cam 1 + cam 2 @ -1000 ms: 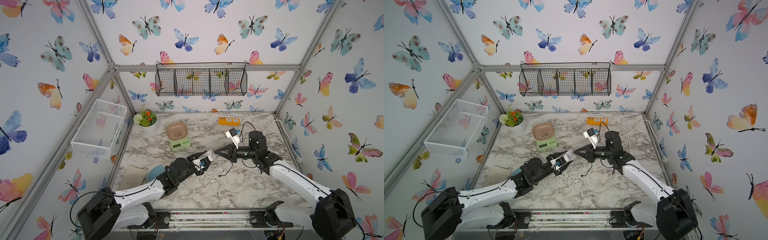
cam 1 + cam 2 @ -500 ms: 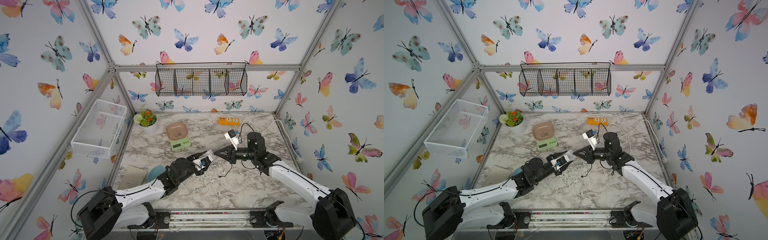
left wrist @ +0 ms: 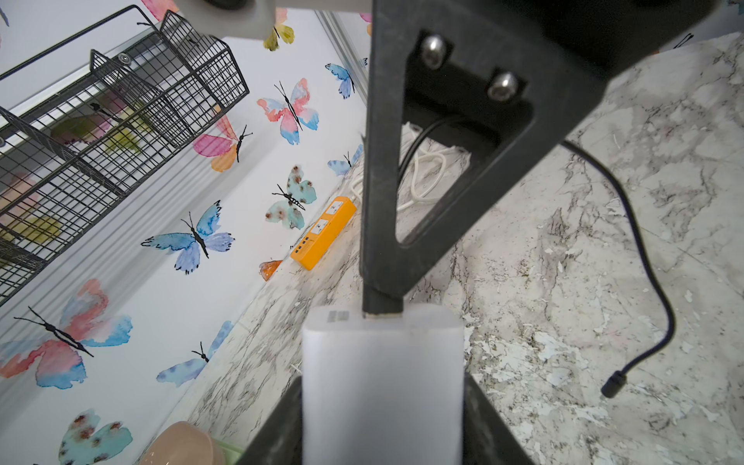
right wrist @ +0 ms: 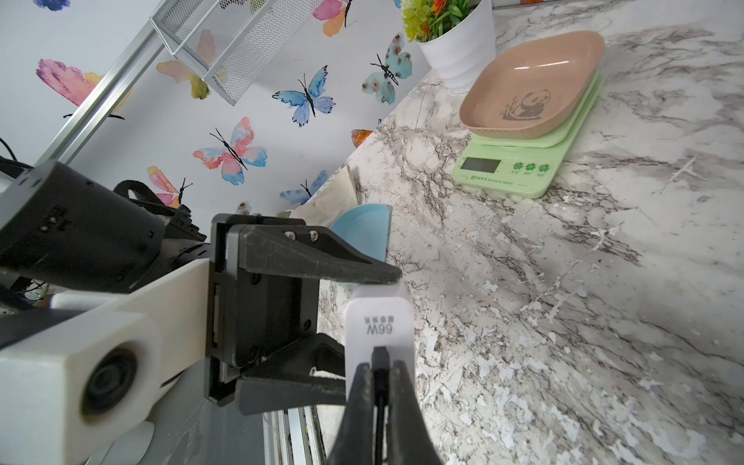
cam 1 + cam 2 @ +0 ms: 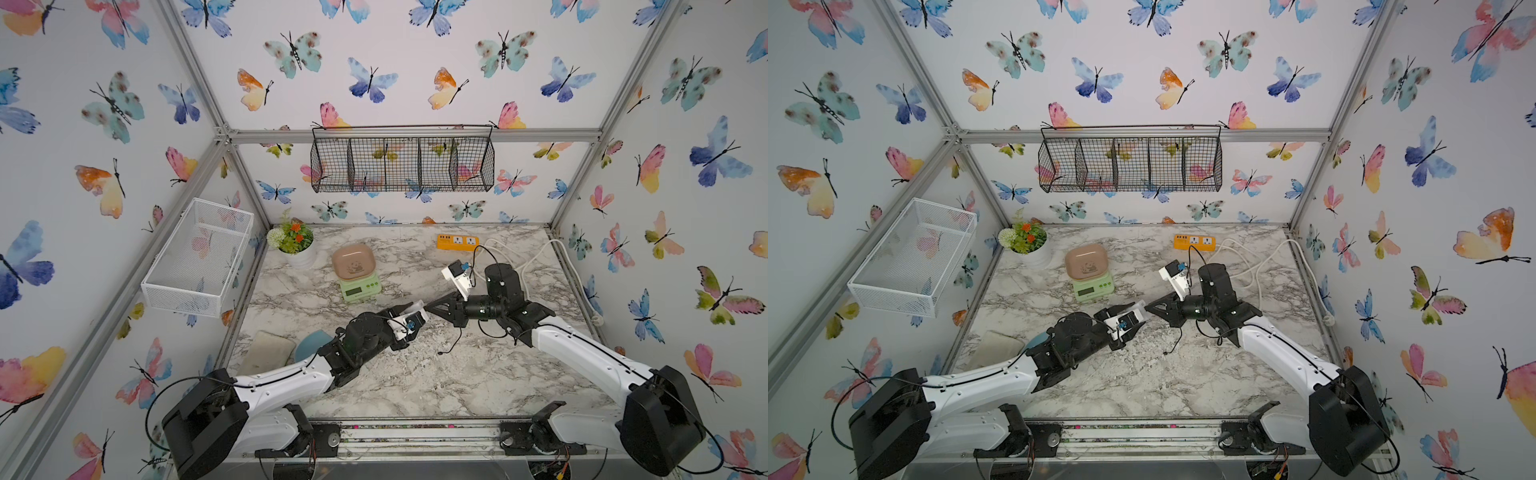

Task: Charge the electronic scale
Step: Insert the charging cable into the plug.

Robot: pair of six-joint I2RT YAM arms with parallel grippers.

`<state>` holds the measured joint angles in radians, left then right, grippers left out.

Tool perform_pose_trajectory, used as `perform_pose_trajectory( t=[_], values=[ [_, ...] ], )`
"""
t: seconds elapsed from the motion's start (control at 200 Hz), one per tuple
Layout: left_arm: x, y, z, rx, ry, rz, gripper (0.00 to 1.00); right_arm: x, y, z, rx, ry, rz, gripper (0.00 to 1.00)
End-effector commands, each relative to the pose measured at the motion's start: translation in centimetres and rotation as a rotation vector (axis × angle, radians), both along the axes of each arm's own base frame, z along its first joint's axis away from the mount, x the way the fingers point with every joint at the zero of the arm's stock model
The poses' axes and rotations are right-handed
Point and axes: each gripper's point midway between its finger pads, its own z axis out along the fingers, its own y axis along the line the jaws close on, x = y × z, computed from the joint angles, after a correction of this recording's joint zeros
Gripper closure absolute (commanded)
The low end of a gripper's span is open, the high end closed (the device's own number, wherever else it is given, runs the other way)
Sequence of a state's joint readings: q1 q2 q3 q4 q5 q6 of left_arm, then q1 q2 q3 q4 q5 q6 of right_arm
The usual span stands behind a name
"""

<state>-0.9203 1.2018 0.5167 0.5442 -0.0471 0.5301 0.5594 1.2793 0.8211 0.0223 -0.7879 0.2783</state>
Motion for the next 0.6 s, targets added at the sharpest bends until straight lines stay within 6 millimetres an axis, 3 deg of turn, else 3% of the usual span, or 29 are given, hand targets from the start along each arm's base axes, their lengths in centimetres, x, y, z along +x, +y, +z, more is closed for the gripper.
perform_pose_trajectory(
  t=[0.0,0.165,0.4,0.501,0.596],
  values=[
    [-0.2,-0.8,5.3,-0.142,-0.099,-0.031,0.85,-0.5,0.8,-0.9,-0.02,0.038,0.019,0.98],
    [-0.3,-0.4,5.4,-0.159,-0.119,-0.023,0.85,-0.8,1.3,-1.0,-0.014,0.053,0.043,0.96],
    [0.6,0.2,3.8,-0.118,-0.093,0.034,0.86,-0.4,0.6,0.4,-0.012,-0.029,-0.003,0.48],
    [0.4,0.3,3.5,-0.132,-0.076,0.032,0.86,-0.3,0.4,1.1,-0.004,-0.073,-0.012,0.36],
    [0.3,0.3,3.4,-0.133,-0.073,0.03,0.86,-0.3,0.4,1.3,-0.002,-0.097,-0.013,0.32]
  ],
)
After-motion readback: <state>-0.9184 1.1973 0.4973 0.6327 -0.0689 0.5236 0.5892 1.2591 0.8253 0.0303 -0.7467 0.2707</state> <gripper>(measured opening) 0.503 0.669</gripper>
